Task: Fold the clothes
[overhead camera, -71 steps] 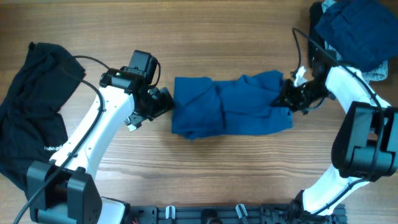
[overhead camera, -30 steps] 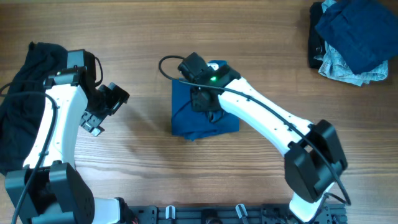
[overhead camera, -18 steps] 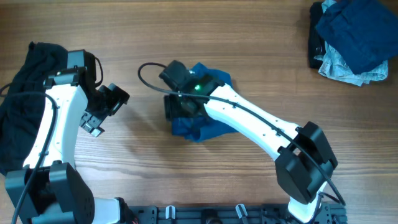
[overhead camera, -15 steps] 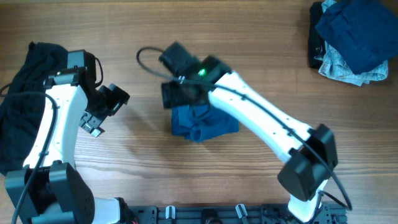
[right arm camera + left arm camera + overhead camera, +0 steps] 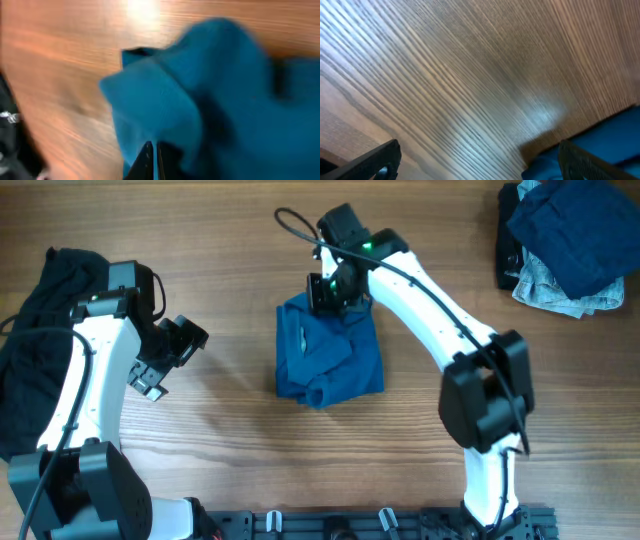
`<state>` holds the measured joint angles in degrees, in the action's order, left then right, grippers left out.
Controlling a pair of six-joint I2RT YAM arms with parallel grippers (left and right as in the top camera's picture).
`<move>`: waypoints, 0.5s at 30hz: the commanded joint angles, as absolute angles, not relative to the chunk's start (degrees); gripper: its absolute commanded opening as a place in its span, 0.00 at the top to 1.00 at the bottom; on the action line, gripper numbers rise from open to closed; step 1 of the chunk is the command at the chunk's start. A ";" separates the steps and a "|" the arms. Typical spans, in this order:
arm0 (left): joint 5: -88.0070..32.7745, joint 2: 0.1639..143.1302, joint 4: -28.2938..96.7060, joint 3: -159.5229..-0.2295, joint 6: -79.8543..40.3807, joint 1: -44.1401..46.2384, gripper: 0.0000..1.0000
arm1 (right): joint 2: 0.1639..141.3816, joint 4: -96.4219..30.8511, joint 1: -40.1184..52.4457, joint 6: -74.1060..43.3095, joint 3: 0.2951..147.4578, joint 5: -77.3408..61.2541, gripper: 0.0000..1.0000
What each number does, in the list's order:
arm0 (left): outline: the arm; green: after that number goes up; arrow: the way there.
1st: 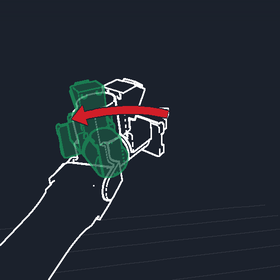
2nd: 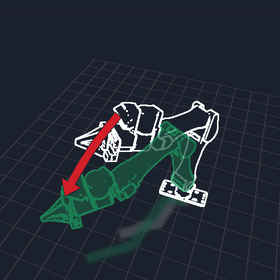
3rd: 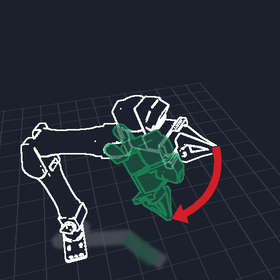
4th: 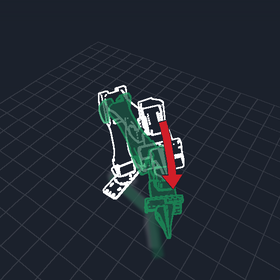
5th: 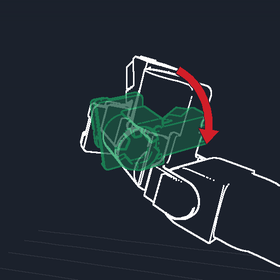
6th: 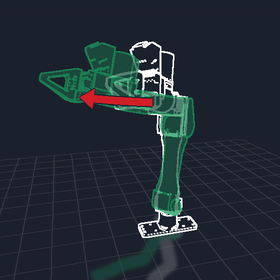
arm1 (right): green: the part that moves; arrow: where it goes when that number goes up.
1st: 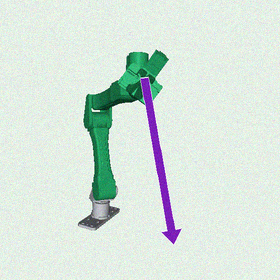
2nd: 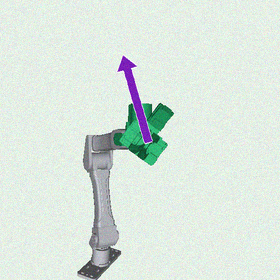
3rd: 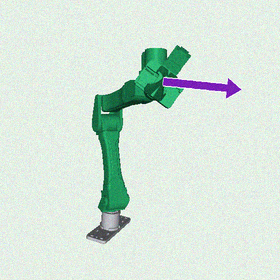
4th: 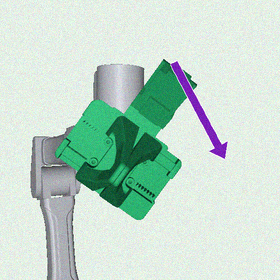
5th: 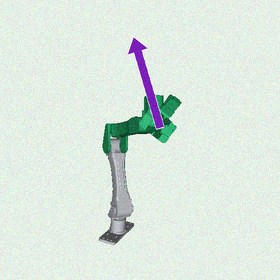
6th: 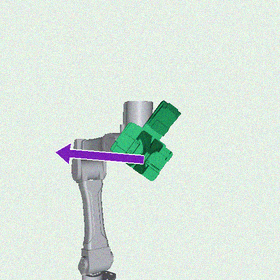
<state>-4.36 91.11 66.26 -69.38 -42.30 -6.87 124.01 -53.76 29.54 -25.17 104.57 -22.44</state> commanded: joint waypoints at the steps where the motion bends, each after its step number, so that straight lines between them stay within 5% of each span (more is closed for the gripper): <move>1: -3.99 90.96 66.46 -69.65 -42.63 -7.14 0.00 | 129.49 -48.07 30.02 -17.89 104.27 -37.34 0.96; 5: -3.99 90.96 66.48 -69.65 -42.65 -7.14 0.00 | 126.89 -50.15 29.69 -17.23 106.59 -35.29 0.96; 13: -3.99 90.96 66.32 -69.65 -42.65 -7.14 0.00 | 107.07 -79.59 28.51 -14.70 109.71 -28.29 0.95; 15: -3.99 90.96 66.46 -69.65 -42.63 -7.14 0.00 | 107.18 -78.78 29.02 -13.23 103.79 -31.42 0.95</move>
<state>-4.36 91.11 66.46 -69.38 -42.30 -6.87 104.55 -80.58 28.36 -15.92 109.86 -29.54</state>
